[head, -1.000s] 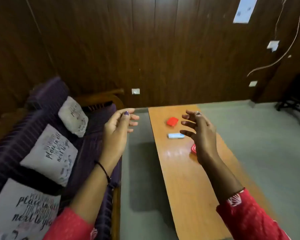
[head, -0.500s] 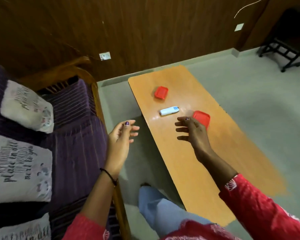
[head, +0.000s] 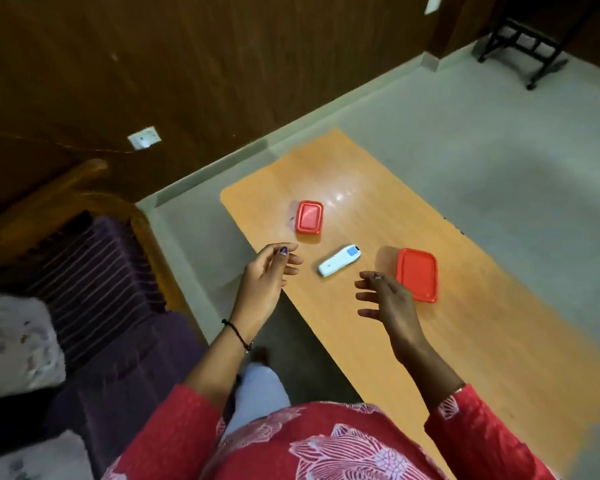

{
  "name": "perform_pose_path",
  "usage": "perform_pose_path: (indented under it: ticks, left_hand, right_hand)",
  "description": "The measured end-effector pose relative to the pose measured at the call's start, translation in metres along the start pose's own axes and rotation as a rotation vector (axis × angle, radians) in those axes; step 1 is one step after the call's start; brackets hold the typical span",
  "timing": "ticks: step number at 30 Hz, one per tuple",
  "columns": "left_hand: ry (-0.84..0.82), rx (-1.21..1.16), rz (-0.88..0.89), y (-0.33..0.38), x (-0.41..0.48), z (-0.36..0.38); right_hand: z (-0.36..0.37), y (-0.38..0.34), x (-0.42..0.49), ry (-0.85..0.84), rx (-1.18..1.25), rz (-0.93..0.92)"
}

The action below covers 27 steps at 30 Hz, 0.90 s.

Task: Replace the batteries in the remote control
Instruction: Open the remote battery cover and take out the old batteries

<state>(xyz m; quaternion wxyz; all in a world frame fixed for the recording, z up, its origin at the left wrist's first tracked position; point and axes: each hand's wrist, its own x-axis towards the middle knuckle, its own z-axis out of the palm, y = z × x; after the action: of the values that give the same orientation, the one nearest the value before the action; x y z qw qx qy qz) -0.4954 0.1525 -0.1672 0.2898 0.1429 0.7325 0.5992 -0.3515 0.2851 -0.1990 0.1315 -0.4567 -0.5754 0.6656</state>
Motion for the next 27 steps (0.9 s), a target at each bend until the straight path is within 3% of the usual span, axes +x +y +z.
perform_pose_path:
  ticks: [9, 14, 20, 27]
  left_hand:
    - [-0.459, 0.165, -0.025, 0.005, 0.181, -0.018]
    - [-0.632, 0.271, -0.048, -0.006, 0.253, 0.002]
    - [-0.709, 0.357, -0.132, -0.1, 0.293, 0.038]
    - [-0.745, 0.336, -0.064, -0.24, 0.331, 0.065]
  right_hand:
    - [0.067, -0.005, 0.078, 0.484, 0.306, 0.189]
    - [0.096, 0.004, 0.118, 0.655, 0.406, 0.26]
    - [0.107, 0.083, 0.171, 0.761, 0.482, 0.31]
    - [0.133, 0.218, 0.238, 0.853, 0.605, 0.241]
